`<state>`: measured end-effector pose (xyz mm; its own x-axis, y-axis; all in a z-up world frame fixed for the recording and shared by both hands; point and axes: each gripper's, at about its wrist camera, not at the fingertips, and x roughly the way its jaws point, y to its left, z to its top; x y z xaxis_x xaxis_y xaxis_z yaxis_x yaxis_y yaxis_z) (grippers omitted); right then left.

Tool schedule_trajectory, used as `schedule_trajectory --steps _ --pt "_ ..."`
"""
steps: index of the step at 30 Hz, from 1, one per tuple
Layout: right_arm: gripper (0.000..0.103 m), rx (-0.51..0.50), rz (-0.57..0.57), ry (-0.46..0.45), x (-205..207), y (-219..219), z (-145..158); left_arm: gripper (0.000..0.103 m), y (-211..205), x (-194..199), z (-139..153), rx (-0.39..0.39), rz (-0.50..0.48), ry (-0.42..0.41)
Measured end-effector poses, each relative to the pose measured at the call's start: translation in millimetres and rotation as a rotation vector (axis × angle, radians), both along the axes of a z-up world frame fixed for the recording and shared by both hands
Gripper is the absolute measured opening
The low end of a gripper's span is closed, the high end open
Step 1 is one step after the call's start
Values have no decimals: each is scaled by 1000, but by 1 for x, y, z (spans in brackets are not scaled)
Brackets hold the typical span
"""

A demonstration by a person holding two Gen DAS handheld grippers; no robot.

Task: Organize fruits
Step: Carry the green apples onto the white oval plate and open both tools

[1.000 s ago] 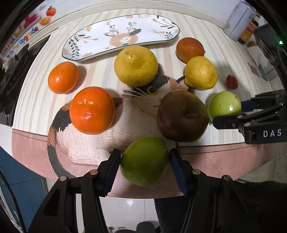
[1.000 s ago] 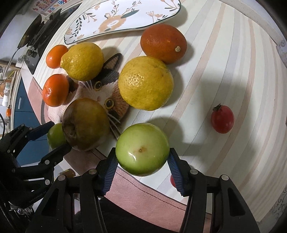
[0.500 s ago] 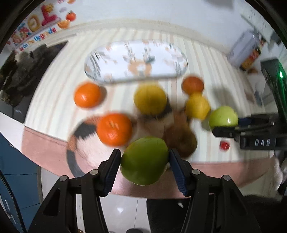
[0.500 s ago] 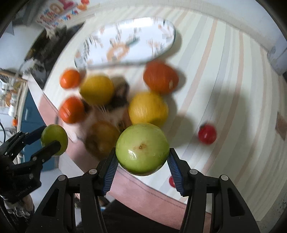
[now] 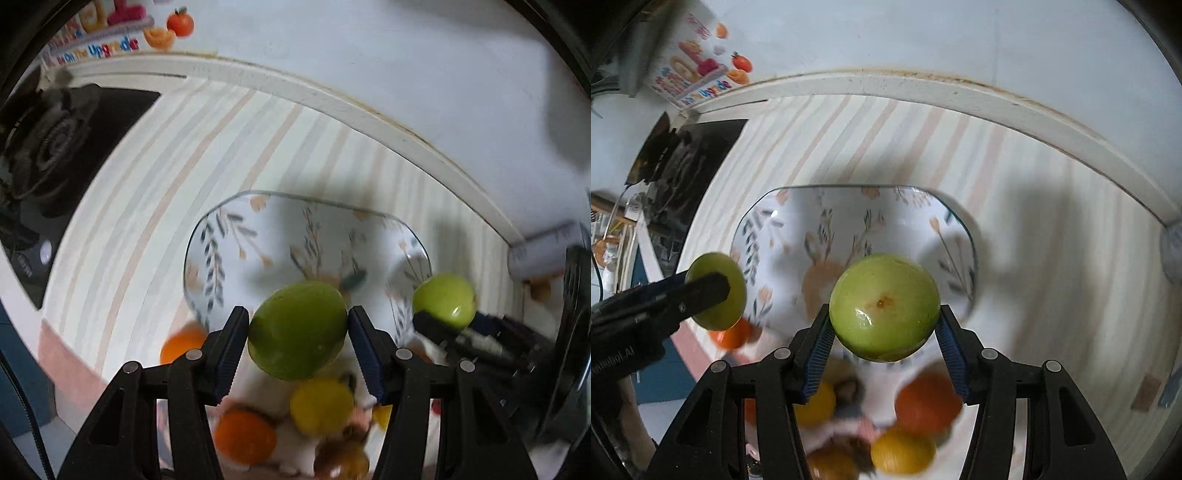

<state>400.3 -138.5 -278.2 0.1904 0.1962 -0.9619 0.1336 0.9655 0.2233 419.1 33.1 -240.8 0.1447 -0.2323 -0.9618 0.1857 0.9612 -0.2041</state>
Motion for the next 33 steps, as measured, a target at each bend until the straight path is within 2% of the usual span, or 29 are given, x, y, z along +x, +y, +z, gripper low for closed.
schedule_trajectory --steps 5,10,13,20,22,23,24,27,28,29,30,31,32,33 --pt "57 -1 12 58 42 12 -37 53 -5 46 -28 -48 37 81" --pt "57 -25 57 88 63 25 -56 51 -8 73 -54 -96 51 177" --pt "57 -27 79 100 69 29 -63 51 -10 82 -60 -116 54 219" --pt "58 -3 76 127 78 26 -63 51 -16 94 -56 -75 31 250" --pt "69 13 56 131 79 19 -60 51 -13 92 -54 -54 30 239" --pt "80 20 44 126 78 16 -57 51 -11 91 -51 -35 33 224" --pt "83 26 31 121 77 11 -53 53 -10 90 -49 -22 33 214" --pt "86 29 6 121 73 3 -41 53 -6 85 -41 25 35 169" --pt "89 19 2 119 70 2 -38 55 -3 82 -38 46 37 156" --pt "93 9 1 119 67 0 -35 62 0 79 -35 66 41 144" --pt "94 -2 0 117 63 -2 -32 75 2 76 -33 77 45 134" --pt "94 -26 -2 122 58 -4 -29 80 5 72 -31 91 47 121" --pt "94 -41 -2 126 57 -5 -27 85 7 68 -30 108 51 111" --pt "94 -52 -3 127 54 -6 -26 85 9 64 -29 121 53 104"
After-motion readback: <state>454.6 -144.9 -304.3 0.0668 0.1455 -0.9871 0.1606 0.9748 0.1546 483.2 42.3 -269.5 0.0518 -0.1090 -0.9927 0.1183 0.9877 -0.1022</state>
